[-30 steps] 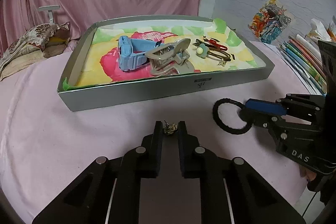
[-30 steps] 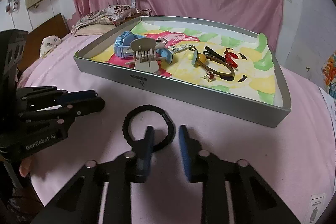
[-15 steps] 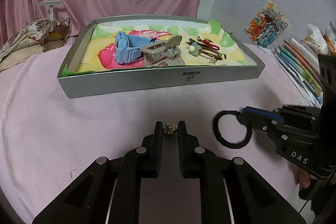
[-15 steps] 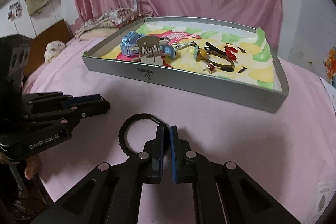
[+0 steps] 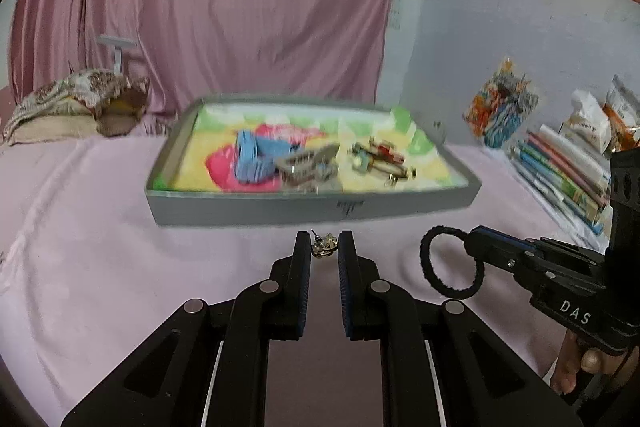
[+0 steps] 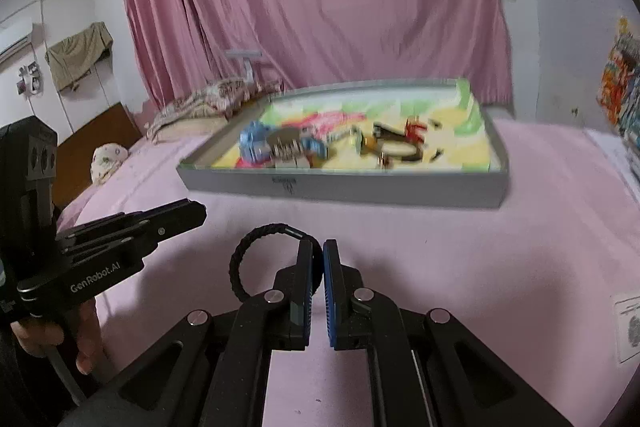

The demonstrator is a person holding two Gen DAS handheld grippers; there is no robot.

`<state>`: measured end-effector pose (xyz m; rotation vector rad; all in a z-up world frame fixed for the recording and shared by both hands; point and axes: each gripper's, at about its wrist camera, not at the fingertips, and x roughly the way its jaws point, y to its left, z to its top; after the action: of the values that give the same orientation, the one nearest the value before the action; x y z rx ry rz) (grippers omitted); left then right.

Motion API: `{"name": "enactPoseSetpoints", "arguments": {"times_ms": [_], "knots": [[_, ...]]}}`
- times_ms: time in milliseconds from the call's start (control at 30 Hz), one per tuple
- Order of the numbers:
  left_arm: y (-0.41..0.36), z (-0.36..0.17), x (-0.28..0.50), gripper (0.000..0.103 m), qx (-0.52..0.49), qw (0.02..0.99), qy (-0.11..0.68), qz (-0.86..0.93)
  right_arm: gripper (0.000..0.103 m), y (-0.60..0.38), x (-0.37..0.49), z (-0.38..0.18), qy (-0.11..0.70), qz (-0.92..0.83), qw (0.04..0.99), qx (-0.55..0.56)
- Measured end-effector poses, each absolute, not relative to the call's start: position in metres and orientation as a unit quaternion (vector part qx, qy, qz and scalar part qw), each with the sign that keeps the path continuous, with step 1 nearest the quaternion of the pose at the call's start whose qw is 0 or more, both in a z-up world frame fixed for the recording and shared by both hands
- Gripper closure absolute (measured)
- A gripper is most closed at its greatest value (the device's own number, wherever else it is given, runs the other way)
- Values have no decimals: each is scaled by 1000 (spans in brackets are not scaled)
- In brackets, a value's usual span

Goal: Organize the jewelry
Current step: 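Lift the ring and hair tie and carry both over the tray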

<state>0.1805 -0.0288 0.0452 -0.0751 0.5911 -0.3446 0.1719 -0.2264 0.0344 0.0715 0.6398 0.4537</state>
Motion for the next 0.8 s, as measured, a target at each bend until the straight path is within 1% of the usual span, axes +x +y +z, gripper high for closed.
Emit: {"name": "enactPoseSetpoints", "arguments": {"times_ms": [200, 400, 667, 800], "knots": [[-26, 74, 178, 92, -39, 960, 230, -158, 97, -229, 174, 66, 251, 216, 942, 49], [-27, 100, 190, 92, -36, 972, 178, -147, 97, -229, 196, 91, 201, 210, 954, 67], [-31, 122, 227, 92, -28, 984, 119, -129, 97, -222, 239, 100, 164, 184, 967, 67], [-30, 124, 254, 92, -24, 987, 110, -111, 97, -217, 259, 105, 151, 172, 971, 64]]}}
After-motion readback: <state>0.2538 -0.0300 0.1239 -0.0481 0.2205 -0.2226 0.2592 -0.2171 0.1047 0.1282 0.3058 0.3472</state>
